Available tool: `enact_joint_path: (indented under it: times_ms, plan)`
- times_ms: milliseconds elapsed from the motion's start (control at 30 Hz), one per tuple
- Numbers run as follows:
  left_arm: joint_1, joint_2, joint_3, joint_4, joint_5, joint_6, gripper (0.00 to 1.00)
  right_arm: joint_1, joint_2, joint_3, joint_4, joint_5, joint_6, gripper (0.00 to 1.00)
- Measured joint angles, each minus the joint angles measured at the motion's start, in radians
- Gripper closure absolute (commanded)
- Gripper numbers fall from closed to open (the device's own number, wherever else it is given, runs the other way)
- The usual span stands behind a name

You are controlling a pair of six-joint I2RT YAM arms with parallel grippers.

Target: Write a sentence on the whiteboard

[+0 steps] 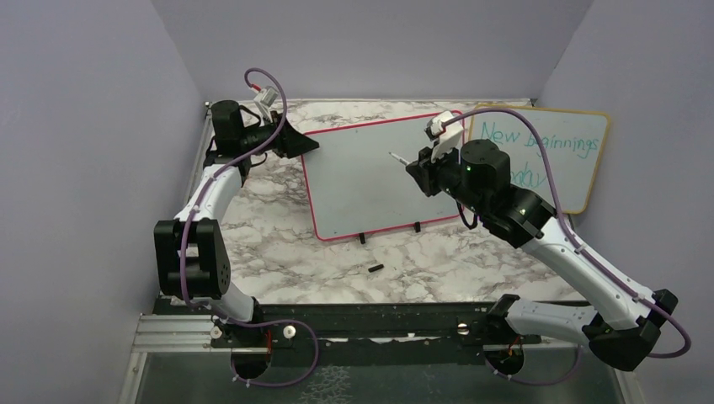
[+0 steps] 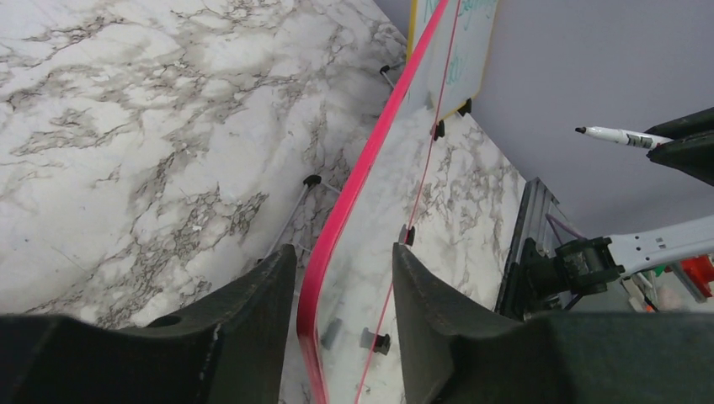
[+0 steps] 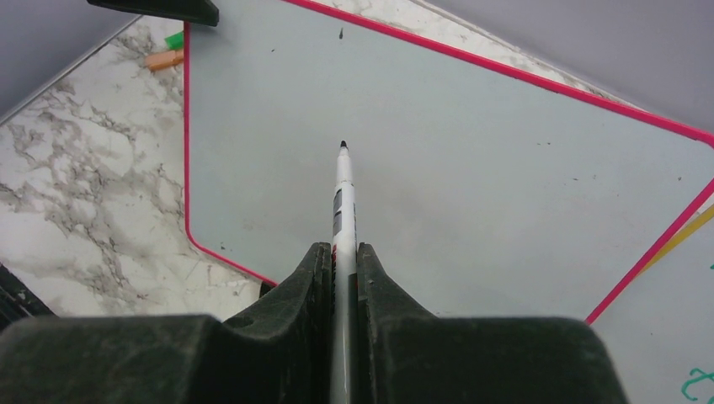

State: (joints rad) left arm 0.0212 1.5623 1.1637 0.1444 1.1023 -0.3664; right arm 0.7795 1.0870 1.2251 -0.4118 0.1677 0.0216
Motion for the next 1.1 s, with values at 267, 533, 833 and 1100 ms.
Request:
enact_joint_path:
  times_ms: [267, 533, 833, 1100]
  plan:
    - [0.028, -0.007, -0.058, 0.039, 0.035, -0.012, 0.78, 0.0, 0.0, -0.014, 0.003, -0.03, -0.034, 0.99]
    - [0.079, -0.079, -0.158, 0.049, 0.046, -0.007, 0.87, 0.0, 0.001, -0.018, 0.008, -0.057, -0.058, 0.99]
    - [0.093, -0.164, -0.235, 0.047, 0.04, 0.038, 1.0, 0.0, 0.032, -0.018, 0.007, -0.089, -0.066, 0.99]
    - [0.098, -0.224, -0.309, 0.058, 0.005, 0.029, 1.0, 0.0, 0.032, -0.018, 0.008, -0.11, -0.065, 0.99]
